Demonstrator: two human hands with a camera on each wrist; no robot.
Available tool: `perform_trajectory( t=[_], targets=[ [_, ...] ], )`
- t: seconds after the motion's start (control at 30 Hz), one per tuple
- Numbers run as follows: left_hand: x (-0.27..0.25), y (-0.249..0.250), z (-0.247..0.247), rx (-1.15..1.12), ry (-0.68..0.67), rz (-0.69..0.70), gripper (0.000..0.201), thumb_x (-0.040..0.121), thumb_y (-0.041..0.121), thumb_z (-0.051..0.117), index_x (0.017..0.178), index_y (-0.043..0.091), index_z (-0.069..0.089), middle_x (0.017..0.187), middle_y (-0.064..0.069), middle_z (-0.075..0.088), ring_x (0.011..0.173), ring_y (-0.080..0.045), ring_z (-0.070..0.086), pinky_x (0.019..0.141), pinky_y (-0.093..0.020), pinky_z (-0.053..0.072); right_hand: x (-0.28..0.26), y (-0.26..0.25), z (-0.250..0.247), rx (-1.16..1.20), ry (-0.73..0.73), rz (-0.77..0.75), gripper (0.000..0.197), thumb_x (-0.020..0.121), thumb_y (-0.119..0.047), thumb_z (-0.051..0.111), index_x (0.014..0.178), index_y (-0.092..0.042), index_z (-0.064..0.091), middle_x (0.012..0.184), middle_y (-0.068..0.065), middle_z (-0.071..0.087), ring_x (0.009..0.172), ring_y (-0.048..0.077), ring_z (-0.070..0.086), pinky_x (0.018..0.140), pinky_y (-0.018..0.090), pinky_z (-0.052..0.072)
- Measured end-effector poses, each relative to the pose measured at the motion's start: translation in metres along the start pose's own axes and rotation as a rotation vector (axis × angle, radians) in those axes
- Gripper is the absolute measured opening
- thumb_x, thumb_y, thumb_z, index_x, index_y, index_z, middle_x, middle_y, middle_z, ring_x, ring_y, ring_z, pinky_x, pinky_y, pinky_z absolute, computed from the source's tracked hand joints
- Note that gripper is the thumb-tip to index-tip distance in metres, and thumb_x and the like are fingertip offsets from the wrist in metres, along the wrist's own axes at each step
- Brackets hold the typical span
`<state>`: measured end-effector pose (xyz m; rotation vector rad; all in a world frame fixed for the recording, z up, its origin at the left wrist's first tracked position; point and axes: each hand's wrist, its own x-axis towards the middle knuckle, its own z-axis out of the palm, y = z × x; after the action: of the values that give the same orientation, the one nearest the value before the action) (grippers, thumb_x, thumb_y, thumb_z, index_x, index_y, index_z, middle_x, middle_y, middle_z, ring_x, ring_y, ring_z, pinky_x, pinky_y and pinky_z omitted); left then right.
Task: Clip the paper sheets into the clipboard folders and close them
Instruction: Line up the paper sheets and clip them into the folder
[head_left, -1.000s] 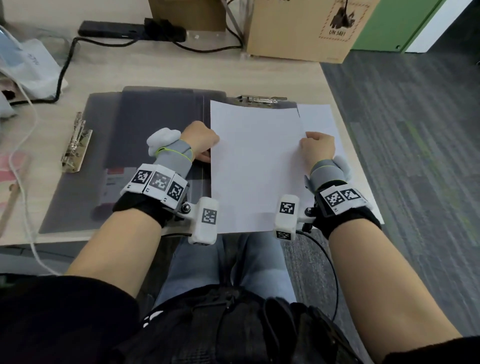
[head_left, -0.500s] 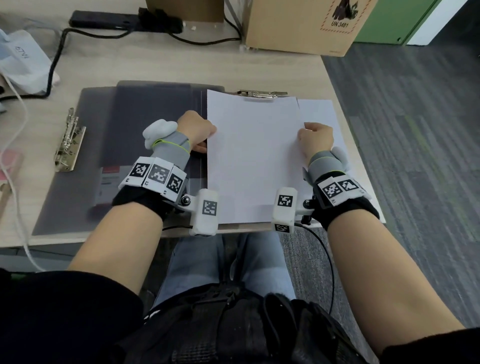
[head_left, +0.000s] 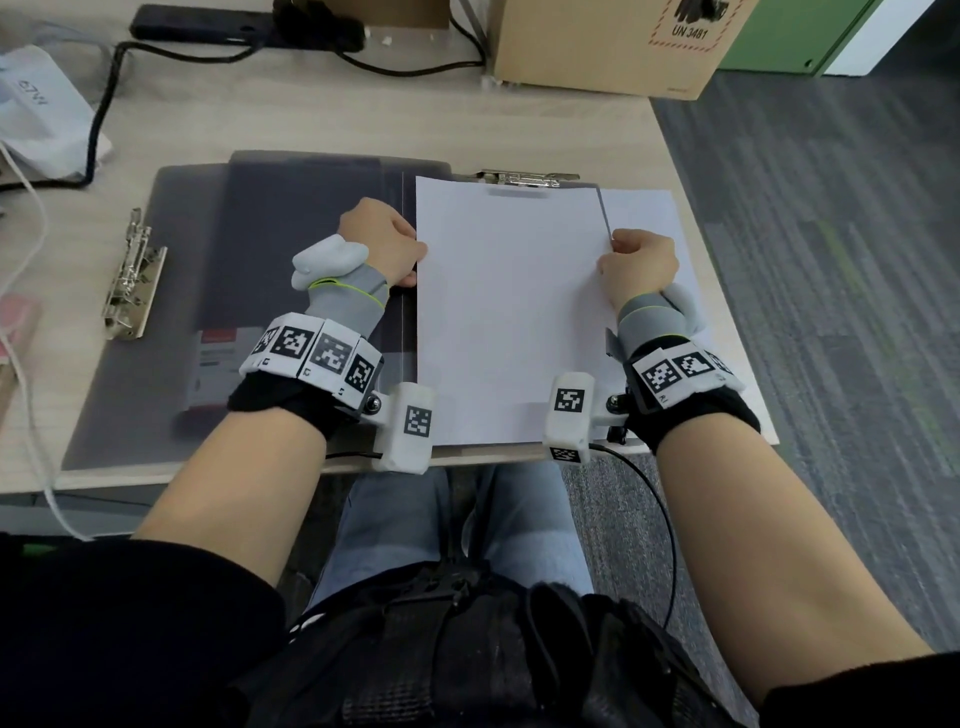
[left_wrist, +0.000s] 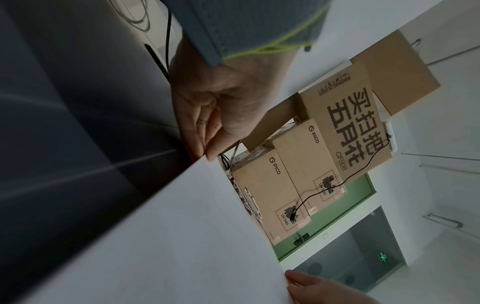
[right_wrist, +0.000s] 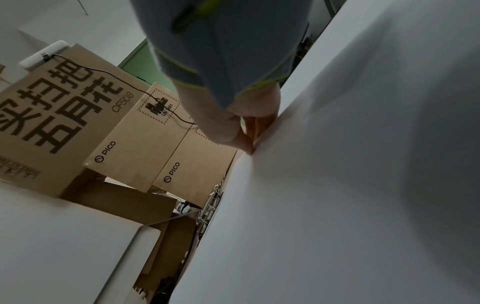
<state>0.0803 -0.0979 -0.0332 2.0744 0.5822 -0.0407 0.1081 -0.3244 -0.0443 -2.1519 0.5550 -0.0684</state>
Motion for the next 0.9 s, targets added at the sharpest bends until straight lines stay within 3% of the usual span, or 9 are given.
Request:
perform_trajectory(
  t=[0.17, 0.23, 0.33, 0.4, 0.5, 0.67, 0.7, 0.8, 0.9],
  targets=[
    [-0.001, 0.000, -0.002, 0.054, -0.015, 0.021, 0.010, 0.079, 0.008, 0.063, 0.086, 0.015, 0.064, 0.089, -0.010, 0.071, 0.071, -0.025, 0.072, 0.080, -0.038, 0.060, 0.002, 0.000, 0.002, -0.041, 0.005, -0.027, 0.032, 0.081, 0.004, 0.048, 0.107, 0.005, 0.066, 0.116, 0.025, 0.065, 0.115, 0.038, 0.057, 0.093, 0.040, 0.050],
    [-0.001, -0.001, -0.003, 0.083, -0.002, 0.034, 0.013, 0.076, 0.010, 0.063, 0.088, 0.015, 0.064, 0.086, -0.012, 0.072, 0.073, -0.030, 0.073, 0.078, -0.039, 0.060, 0.003, -0.001, 0.003, -0.052, -0.027, -0.040, 0.025, 0.080, 0.003, 0.047, 0.090, 0.003, 0.070, 0.087, 0.026, 0.065, 0.090, 0.046, 0.052, 0.066, 0.030, 0.052],
    [0.003, 0.001, -0.004, 0.135, 0.060, 0.116, 0.024, 0.072, 0.017, 0.064, 0.095, 0.016, 0.066, 0.092, -0.007, 0.074, 0.077, -0.030, 0.070, 0.079, -0.039, 0.059, 0.006, -0.002, 0.004, -0.086, -0.051, -0.037, 0.036, 0.075, 0.005, 0.043, 0.051, -0.021, 0.037, 0.057, 0.003, 0.028, 0.076, 0.023, 0.026, 0.034, 0.019, 0.017],
    [0.006, 0.006, -0.002, 0.146, 0.041, 0.199, 0.026, 0.073, 0.017, 0.065, 0.099, 0.015, 0.067, 0.096, -0.003, 0.071, 0.080, -0.023, 0.065, 0.083, -0.033, 0.055, 0.006, -0.007, 0.005, -0.084, -0.075, -0.040, 0.034, 0.082, 0.001, 0.047, 0.066, -0.028, 0.055, 0.069, 0.002, 0.052, 0.081, 0.031, 0.041, 0.041, 0.009, 0.028],
    [0.011, 0.018, 0.005, 0.186, -0.096, 0.329, 0.029, 0.077, 0.016, 0.067, 0.106, 0.014, 0.068, 0.110, -0.003, 0.068, 0.087, -0.015, 0.059, 0.085, -0.028, 0.051, 0.008, -0.014, 0.009, -0.058, -0.083, -0.083, 0.037, 0.086, -0.004, 0.050, 0.119, -0.012, 0.065, 0.124, 0.007, 0.065, 0.117, 0.023, 0.058, 0.085, 0.016, 0.043],
    [0.029, 0.031, 0.020, 0.385, -0.306, 0.394, 0.042, 0.078, 0.017, 0.069, 0.119, 0.019, 0.062, 0.131, -0.007, 0.054, 0.118, -0.021, 0.053, 0.097, -0.028, 0.040, 0.012, -0.030, 0.020, 0.025, -0.190, -0.079, 0.036, 0.080, -0.002, 0.050, 0.114, 0.003, 0.064, 0.125, 0.015, 0.064, 0.126, 0.036, 0.046, 0.101, 0.034, 0.047],
    [0.034, 0.031, 0.022, 0.425, -0.323, 0.396, 0.046, 0.077, 0.016, 0.070, 0.122, 0.018, 0.061, 0.132, -0.008, 0.053, 0.120, -0.022, 0.052, 0.098, -0.028, 0.039, 0.014, -0.032, 0.024, 0.043, -0.210, -0.070, 0.038, 0.078, -0.004, 0.051, 0.113, 0.003, 0.064, 0.122, 0.015, 0.066, 0.091, 0.006, 0.035, 0.102, 0.039, 0.047],
    [0.045, 0.029, 0.024, 0.446, -0.356, 0.409, 0.050, 0.075, 0.014, 0.073, 0.123, 0.014, 0.060, 0.130, -0.009, 0.053, 0.118, -0.024, 0.051, 0.096, -0.028, 0.039, 0.025, -0.030, 0.037, 0.145, -0.220, -0.062, 0.048, 0.068, -0.016, 0.053, 0.114, -0.011, 0.063, 0.104, 0.004, 0.060, 0.089, 0.022, 0.052, 0.100, 0.046, 0.048],
    [0.057, 0.027, 0.023, 0.410, -0.379, 0.404, 0.048, 0.073, 0.015, 0.076, 0.119, 0.014, 0.063, 0.127, -0.006, 0.057, 0.114, -0.022, 0.054, 0.092, -0.024, 0.039, 0.029, -0.036, 0.049, 0.235, -0.256, -0.036, 0.062, 0.068, -0.023, 0.053, 0.129, -0.012, 0.047, 0.120, 0.005, 0.056, 0.100, 0.024, 0.055, 0.102, 0.044, 0.046]
  ],
)
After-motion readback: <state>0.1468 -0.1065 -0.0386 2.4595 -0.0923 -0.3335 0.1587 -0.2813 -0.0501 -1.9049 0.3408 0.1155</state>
